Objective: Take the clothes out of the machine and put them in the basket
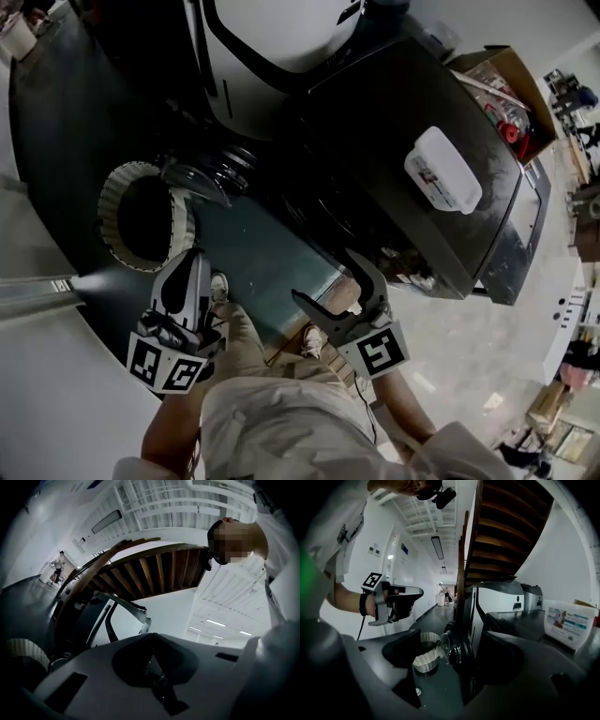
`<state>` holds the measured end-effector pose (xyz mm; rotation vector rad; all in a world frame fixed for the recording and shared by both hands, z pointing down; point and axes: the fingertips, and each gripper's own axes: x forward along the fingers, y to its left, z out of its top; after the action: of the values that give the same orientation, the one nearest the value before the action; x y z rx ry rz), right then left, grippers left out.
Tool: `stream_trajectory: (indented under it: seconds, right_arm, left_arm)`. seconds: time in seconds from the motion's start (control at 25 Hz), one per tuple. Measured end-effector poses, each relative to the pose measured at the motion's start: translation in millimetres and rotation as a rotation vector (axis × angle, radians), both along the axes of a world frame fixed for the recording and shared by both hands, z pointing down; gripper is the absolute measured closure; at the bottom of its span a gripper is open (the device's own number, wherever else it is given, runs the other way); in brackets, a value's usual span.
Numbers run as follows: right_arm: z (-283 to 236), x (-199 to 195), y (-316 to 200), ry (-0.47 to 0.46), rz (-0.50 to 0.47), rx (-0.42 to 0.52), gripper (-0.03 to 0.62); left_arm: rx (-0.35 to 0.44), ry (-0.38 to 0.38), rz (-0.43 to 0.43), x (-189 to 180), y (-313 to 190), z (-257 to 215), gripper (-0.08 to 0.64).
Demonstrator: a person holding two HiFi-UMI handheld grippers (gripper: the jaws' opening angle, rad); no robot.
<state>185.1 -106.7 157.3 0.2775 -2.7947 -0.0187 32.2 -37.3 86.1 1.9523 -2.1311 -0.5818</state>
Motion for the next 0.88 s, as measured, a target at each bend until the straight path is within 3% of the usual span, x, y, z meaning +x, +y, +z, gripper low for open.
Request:
stream_trajectory:
  seconds: [0.16,0.32,0.6,0.88]
  right_arm:
    - [8,-55,-24,0.059,0.150,-0.010,0.192]
    - [26,-79,-48,0.098,0.242,0.008,0.192]
    - [156,-63,-81,0.179,0.333,-0.005,0.192]
    - [276,-38,-113,0.243,0.346,0.065,0.192]
  left_arm:
    - [-0.051,0.097,0.158,-59,-41,21,0.549]
    - [-0.056,0.104,0.280,-77,-78,35,0.549]
    - [-0.057,0.086,0.396,-68,-133,124,0.549]
    - [-0.015,0.105,0.458,-36,-167,230,0.549]
